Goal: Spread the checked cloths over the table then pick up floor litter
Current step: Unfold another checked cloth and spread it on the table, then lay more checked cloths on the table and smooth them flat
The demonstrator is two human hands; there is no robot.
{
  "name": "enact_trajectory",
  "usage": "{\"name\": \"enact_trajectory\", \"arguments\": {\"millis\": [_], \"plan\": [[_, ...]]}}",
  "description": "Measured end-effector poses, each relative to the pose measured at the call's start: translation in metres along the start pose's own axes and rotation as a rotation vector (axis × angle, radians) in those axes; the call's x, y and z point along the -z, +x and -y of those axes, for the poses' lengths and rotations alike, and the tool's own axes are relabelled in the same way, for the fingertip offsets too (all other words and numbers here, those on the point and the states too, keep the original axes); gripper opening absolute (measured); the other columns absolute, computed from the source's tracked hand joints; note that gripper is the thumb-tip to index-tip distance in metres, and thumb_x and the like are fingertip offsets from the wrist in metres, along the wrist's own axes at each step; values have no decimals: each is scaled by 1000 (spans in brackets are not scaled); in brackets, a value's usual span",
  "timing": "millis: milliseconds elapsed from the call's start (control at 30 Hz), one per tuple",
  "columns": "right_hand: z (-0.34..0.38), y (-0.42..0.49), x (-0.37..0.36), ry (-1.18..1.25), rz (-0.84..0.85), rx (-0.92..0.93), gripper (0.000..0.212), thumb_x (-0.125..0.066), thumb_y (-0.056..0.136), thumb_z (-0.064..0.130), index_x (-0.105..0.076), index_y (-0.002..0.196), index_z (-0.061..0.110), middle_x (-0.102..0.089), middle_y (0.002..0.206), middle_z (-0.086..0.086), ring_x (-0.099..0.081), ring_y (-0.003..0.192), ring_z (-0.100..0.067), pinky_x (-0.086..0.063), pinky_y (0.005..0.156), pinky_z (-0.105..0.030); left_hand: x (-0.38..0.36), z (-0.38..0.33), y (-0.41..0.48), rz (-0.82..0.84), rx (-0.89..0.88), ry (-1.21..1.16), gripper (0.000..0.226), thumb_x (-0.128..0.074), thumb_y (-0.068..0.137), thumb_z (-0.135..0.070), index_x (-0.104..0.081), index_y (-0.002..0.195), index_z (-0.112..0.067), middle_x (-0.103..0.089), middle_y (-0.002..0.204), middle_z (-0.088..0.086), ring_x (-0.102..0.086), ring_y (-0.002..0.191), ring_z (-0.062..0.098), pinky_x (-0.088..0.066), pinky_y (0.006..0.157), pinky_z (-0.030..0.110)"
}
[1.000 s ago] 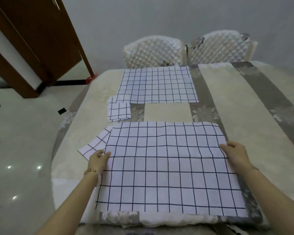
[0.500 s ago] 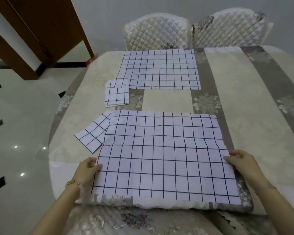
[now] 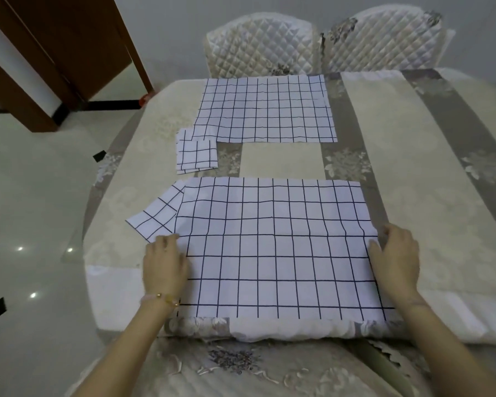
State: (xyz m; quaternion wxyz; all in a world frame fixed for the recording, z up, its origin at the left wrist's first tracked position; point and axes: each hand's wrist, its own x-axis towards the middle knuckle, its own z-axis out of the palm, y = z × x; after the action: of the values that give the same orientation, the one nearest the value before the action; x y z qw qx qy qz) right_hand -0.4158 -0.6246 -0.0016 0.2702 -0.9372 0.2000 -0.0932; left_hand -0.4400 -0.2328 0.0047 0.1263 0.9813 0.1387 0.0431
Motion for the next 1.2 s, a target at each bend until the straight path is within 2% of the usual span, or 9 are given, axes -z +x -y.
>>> {"name": "enact_trajectory", "arguments": {"millis": [100,167,300,433,600,800,967,1067,1200], "plan": [[43,-27,-29,26,89,272,33,-53,84,-3,-62,115,4,-62,116,-16,-54,110,-33,-44,91,-38,-14,-58,-4,20,-370,-166,37,-55,75,11,-63,110,2,-63,115,21,-59,107,39,-48,92,42],[66,-45,-53,50,241,410,32,-50,88,-1,-63,118,6,-63,119,-11,-55,114,-27,-42,95,-31,-29,-89,-7,220,-379,-339,35,-47,90,-3,-57,124,-4,-54,134,11,-49,126,27,-36,106,33],[75,-51,-94,-108,428,594,41,-42,98,16,-46,138,13,-46,145,-2,-36,138,-18,-17,117,-32,-73,-88,-6,352,-558,-30,51,-27,100,-33,-21,148,-16,-16,158,-3,-9,147,15,3,119,31],[65,-20,-106,-287,429,553,52,-27,101,35,-17,151,22,-17,159,8,-8,148,-13,-1,119,-39,-86,-65,13,350,-594,111,67,-13,92,-61,2,149,-29,13,153,-18,14,143,6,14,118,38],[25,26,-84,-345,332,332,57,-24,101,39,-11,152,19,-11,161,3,-5,148,-18,-4,120,-44,-83,-20,44,293,-361,81,59,-14,96,-51,10,146,-29,14,153,-17,21,138,2,13,117,33],[4,33,-67,-373,309,274,57,-25,100,39,-9,152,19,-10,161,3,-6,148,-17,-3,120,-43,-77,2,51,287,-321,105,66,4,87,-56,11,145,-26,15,152,-13,17,141,6,13,117,33],[19,41,-50,-216,393,221,54,-40,99,27,-27,148,11,-28,156,-6,-23,144,-23,-18,118,-43,-48,-8,60,392,-324,81,57,-30,98,-39,-14,150,-21,-12,159,-2,-11,146,17,-11,118,40],[32,32,-34,-39,353,167,42,-45,96,23,-46,137,11,-55,136,-9,-50,123,-29,-41,97,-38,-18,-7,43,359,-282,18,53,-39,96,-34,-29,145,-19,-39,148,4,-41,132,22,-36,107,39],[45,-2,-26,91,379,170,26,-46,95,25,-61,116,20,-65,86,1,-58,78,-19,-43,65,-32,13,15,0,330,-127,-28,40,-38,96,-32,-42,136,-25,-59,128,-3,-60,109,20,-51,84,35]]}}
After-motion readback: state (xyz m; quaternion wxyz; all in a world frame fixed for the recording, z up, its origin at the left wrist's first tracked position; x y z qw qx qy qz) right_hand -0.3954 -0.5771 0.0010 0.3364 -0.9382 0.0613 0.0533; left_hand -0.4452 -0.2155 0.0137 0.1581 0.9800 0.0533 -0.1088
